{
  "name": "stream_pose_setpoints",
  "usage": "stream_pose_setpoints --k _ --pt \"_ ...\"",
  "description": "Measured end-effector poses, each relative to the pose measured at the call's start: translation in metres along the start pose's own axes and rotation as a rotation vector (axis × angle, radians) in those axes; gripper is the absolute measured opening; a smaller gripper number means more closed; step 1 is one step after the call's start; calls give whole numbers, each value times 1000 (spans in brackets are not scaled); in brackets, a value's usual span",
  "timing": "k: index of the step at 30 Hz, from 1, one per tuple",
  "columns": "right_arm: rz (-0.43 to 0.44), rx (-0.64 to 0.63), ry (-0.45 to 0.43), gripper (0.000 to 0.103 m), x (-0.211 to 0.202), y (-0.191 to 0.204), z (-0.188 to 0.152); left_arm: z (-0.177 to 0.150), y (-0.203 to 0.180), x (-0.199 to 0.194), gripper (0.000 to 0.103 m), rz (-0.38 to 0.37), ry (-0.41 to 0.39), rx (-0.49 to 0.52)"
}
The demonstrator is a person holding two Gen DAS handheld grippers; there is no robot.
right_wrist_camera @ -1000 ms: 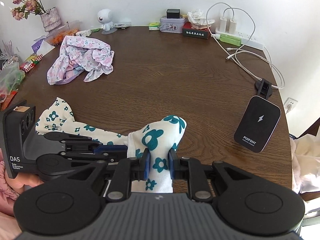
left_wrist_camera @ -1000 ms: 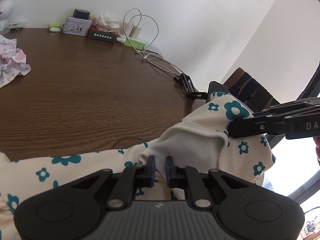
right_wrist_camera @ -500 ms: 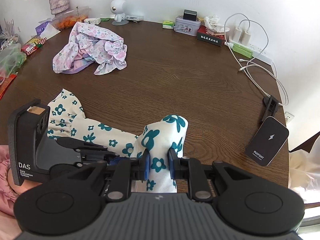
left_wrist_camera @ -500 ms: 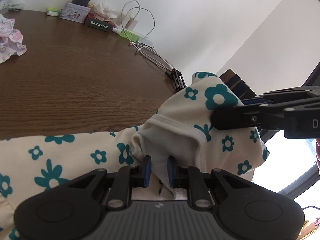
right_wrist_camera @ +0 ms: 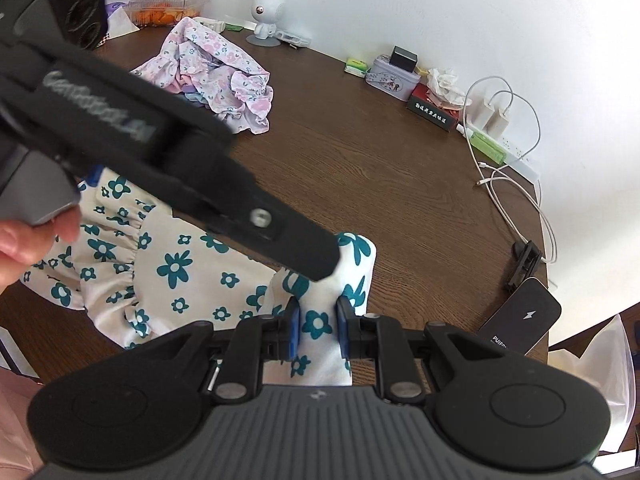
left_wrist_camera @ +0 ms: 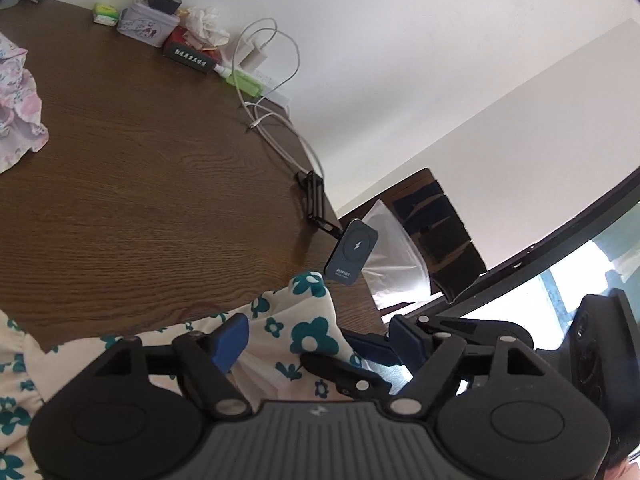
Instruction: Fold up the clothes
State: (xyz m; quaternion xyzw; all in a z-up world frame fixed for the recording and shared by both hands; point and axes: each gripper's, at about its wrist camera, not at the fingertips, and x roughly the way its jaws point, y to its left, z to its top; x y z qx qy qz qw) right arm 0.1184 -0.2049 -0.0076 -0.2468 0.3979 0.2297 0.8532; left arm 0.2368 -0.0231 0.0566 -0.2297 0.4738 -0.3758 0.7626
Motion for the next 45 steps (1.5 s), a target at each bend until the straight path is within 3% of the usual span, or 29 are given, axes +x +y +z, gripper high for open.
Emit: stream_pose_setpoints --k 2,6,9,14,20,26,28,30,31,36,41,44,45 --pt "-5 -15 -11 17 0 4 -1 4 -2 10 74 47 23 -46" --pt "-20 -39 -26 17 -1 9 -5 3 5 22 67 60 47 -133" --pt "-28 -41 -34 17 0 10 -8 2 10 31 49 75 60 -192" --pt "-32 -35 -43 17 2 11 -13 -4 13 35 36 90 29 -220" --pt "-15 -6 -67 21 0 5 -16 -7 6 34 25 95 -15 -175" --pt "32 44 -140 44 -12 -7 -26 -8 8 32 22 86 -23 -169" --pt "21 69 -187 64 -19 -11 -35 -8 9 32 22 82 -22 -169" --pt "29 102 -253 77 -24 -15 -50 -8 10 32 22 76 -21 -171" --pt "41 125 -274 78 -24 -18 -59 -8 11 32 22 74 -20 -170" --pt "93 248 -313 79 1 -22 -95 -7 14 31 22 67 -23 -170" --pt "96 292 -357 78 28 -14 -107 -8 17 30 22 60 -27 -183" --pt "102 324 -340 61 36 -7 -107 -8 19 28 22 62 -36 -186" --pt "94 331 -339 49 37 -5 -108 -8 20 27 22 63 -41 -188"
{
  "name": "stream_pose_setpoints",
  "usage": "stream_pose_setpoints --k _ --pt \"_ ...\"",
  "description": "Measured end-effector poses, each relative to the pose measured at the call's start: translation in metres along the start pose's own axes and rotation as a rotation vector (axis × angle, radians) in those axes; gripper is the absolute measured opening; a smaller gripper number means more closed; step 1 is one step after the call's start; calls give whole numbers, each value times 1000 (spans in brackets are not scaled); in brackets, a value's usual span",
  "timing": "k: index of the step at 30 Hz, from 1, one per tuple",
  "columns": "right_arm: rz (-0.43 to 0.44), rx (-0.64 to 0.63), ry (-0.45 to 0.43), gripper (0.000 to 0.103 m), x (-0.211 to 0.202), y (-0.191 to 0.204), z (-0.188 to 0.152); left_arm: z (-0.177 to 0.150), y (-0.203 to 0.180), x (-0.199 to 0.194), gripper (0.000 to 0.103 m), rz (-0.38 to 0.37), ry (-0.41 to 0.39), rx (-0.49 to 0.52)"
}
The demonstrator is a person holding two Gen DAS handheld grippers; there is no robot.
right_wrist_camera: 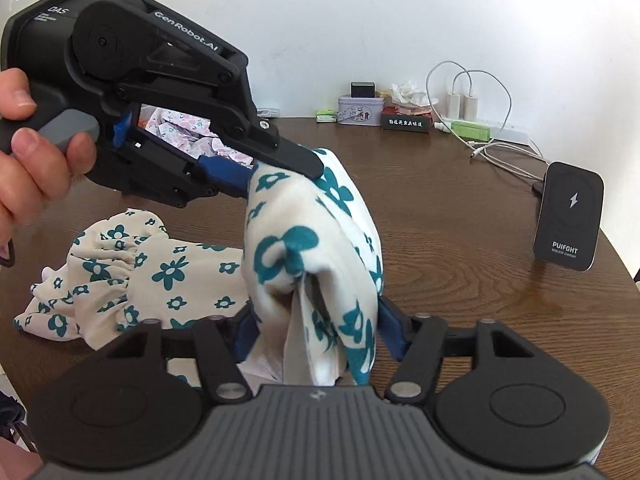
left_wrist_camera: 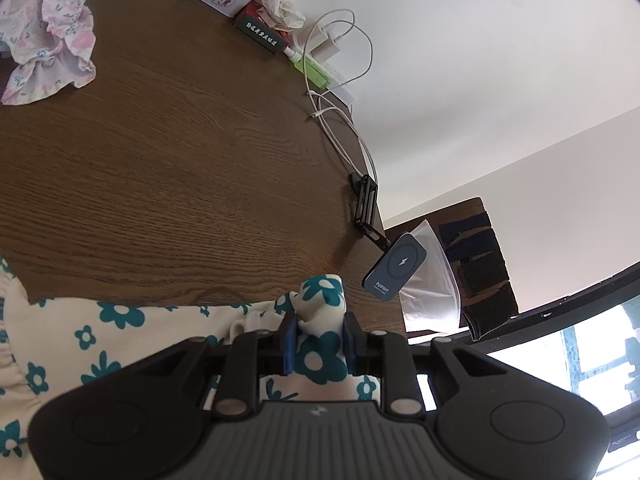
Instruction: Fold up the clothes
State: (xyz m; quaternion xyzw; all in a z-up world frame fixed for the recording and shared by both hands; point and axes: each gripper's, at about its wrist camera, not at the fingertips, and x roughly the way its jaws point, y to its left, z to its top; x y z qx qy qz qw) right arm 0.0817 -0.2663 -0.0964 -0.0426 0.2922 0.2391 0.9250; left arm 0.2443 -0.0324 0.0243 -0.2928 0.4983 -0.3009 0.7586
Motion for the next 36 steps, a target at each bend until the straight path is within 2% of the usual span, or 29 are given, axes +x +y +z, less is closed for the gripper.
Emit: stream_pose_setpoints --k 1,4,7,9,14,18,19,20,24,29,36 --pt "-11 -2 -7 35 -1 1 1 1 1 -1 22 -5 -3 -2" --pt "-49 -20 -20 24 -3 6 4 4 5 -6 23 -40 3 -11" --pt "-110 -93 -22 23 -5 18 9 4 7 -17 32 -45 -7 -18" --pt "-150 -151 -12 23 -2 28 9 2 9 -29 52 -33 -23 -15" --pt "-215 -255 5 23 5 49 10 -2 15 -42 59 -27 1 -4" --pt "-272 -361 13 23 12 69 8 -4 25 -32 56 -18 33 -26" --pt "-286 -390 17 22 14 74 7 -5 27 -29 51 -16 41 -33" --pt "-300 -418 22 22 16 79 6 -5 30 -26 41 -12 46 -41" --pt "-347 -499 41 22 23 92 3 -7 43 -21 28 -33 30 -60" --pt "-389 -607 62 22 30 106 -1 -7 60 -23 24 -55 31 -44" --pt "-334 -653 43 30 28 114 -2 -10 85 -31 23 -71 24 -56"
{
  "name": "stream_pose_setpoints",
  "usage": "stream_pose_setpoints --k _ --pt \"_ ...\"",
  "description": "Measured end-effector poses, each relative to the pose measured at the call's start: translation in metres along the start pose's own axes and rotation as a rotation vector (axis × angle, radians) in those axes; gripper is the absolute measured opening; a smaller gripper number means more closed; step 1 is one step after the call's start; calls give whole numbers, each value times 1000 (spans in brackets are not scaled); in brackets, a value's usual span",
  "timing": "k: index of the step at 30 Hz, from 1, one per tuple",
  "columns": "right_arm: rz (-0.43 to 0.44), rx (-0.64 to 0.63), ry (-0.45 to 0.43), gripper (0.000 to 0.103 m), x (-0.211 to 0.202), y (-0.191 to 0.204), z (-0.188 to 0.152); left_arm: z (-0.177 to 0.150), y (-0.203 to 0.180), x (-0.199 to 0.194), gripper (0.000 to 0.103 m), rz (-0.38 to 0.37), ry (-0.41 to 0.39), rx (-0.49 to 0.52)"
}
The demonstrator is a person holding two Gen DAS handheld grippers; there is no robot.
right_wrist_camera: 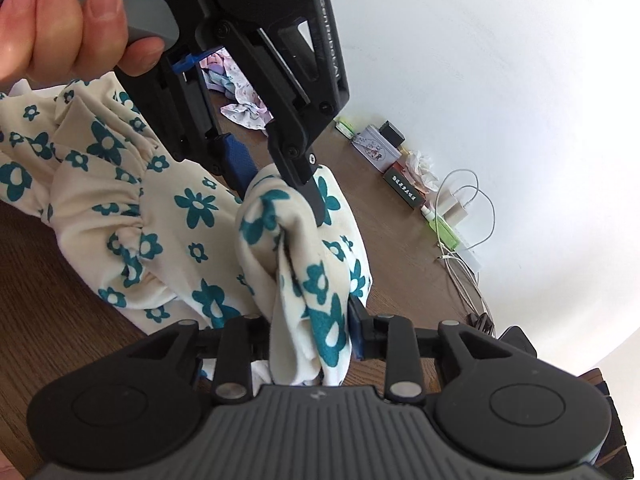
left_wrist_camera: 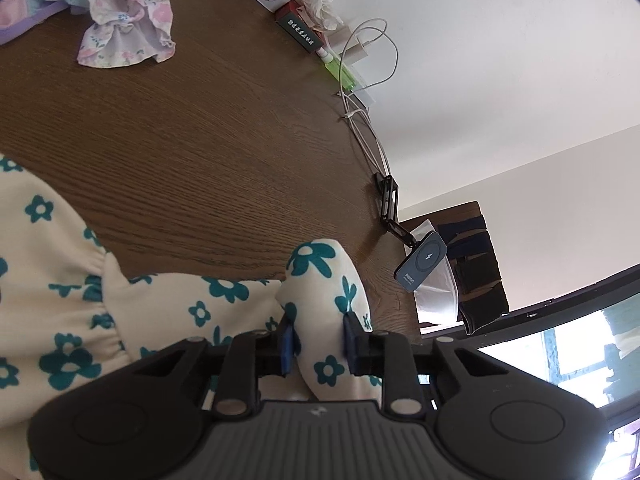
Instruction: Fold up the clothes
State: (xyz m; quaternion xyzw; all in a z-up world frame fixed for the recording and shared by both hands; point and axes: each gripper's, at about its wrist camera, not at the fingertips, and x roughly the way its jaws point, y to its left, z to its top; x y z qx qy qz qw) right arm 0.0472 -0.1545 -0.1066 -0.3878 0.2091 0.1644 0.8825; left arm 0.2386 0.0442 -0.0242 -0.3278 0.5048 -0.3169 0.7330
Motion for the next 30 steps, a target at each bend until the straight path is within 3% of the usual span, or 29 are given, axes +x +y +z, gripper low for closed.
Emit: stream_pose_setpoints --k 5,7,10,16,21,24,30 --pt "34 -44 -26 37 -2 6 -1 -5 17 -6 23 -8 -6 -13" --pt "57 -44 -41 47 -4 6 -1 -6 23 -7 23 -12 -9 -19" --pt "125 -6 -58 60 -8 -2 -2 -7 28 -6 23 -25 -11 -27" --pt "346 178 -57 71 -16 -45 -7 -8 34 -4 23 -43 -22 -30" --pt "538 448 -95 73 -24 -88 -17 -11 27 -7 23 -32 -37 13" --pt "574 576 -124 74 -17 -108 -25 -13 16 -11 23 -21 -55 60" --pt "583 703 -142 69 -3 -118 -34 -17 -1 -19 23 20 -78 140"
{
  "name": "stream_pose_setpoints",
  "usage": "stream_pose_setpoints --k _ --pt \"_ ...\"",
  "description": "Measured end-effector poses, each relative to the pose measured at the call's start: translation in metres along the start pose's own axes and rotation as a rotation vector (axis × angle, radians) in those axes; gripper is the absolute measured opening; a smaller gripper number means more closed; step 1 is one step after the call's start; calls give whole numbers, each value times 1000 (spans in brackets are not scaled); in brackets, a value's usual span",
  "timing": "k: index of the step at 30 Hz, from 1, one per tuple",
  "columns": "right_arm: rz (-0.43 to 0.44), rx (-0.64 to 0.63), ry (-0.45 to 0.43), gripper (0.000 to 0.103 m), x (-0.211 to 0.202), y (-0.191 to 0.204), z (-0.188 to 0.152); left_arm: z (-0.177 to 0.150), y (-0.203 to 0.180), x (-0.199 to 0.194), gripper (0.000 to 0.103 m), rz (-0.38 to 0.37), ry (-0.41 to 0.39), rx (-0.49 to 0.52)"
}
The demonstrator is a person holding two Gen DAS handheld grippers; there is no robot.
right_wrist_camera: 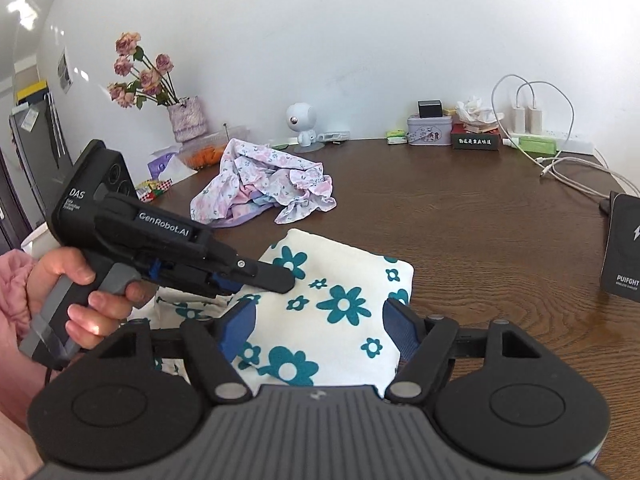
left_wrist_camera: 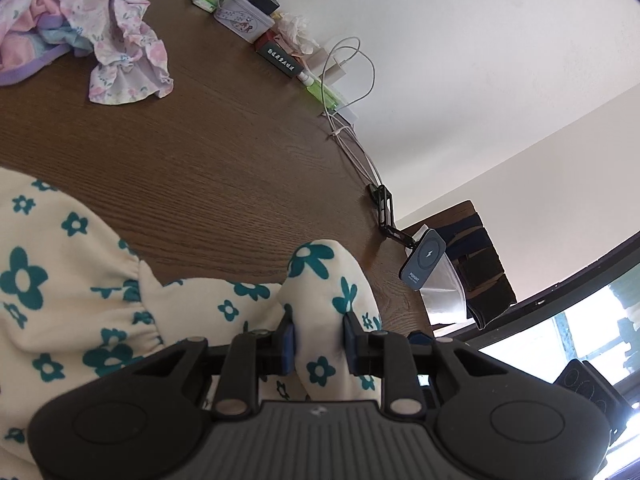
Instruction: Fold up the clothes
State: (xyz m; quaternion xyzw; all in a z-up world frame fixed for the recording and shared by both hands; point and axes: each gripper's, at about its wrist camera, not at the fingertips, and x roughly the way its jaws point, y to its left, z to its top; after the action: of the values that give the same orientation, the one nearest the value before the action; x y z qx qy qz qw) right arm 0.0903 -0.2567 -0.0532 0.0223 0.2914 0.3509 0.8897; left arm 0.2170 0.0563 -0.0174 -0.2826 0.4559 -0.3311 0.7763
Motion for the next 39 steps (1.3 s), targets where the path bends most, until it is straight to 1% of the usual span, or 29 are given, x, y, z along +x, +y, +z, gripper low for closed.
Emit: stream_pose_setpoints --k 2,4,7,17,21,24,27,29,33,34,35,37,39 --pt "26 35 -2 62 6 -6 1 -1 2 -1 23 5 0 -6" --pt "33 39 7 51 13 -7 1 -1 3 -3 23 7 -1 -11" --pt "37 35 13 48 21 -7 0 -2 4 -6 23 10 -3 -9" --pt "76 50 1 48 30 -8 -2 -1 2 -17 23 29 -20 21" --pt "88 52 5 47 36 -8 -4 0 15 -16 23 25 -16 -18" --pt "95 40 9 47 40 -5 -6 -2 27 -16 23 4 -21 -54" --pt "99 24 11 48 44 -1 -9 -5 32 -19 23 -2 -35 -65" --pt "97 4 16 47 46 3 -11 -6 29 -23 23 16 -49 -45" --pt "84 -28 34 48 50 10 -14 -8 19 -37 28 73 -86 1" --pt "80 -35 38 48 51 12 -15 -9 17 -43 30 83 -102 11" --pt "76 -42 43 48 52 13 -15 -9 15 -51 35 83 -123 14" --pt "68 -57 52 48 54 16 -16 -8 16 -68 37 93 -168 11" --pt "62 -66 61 48 56 18 -17 -8 18 -79 41 118 -196 2"
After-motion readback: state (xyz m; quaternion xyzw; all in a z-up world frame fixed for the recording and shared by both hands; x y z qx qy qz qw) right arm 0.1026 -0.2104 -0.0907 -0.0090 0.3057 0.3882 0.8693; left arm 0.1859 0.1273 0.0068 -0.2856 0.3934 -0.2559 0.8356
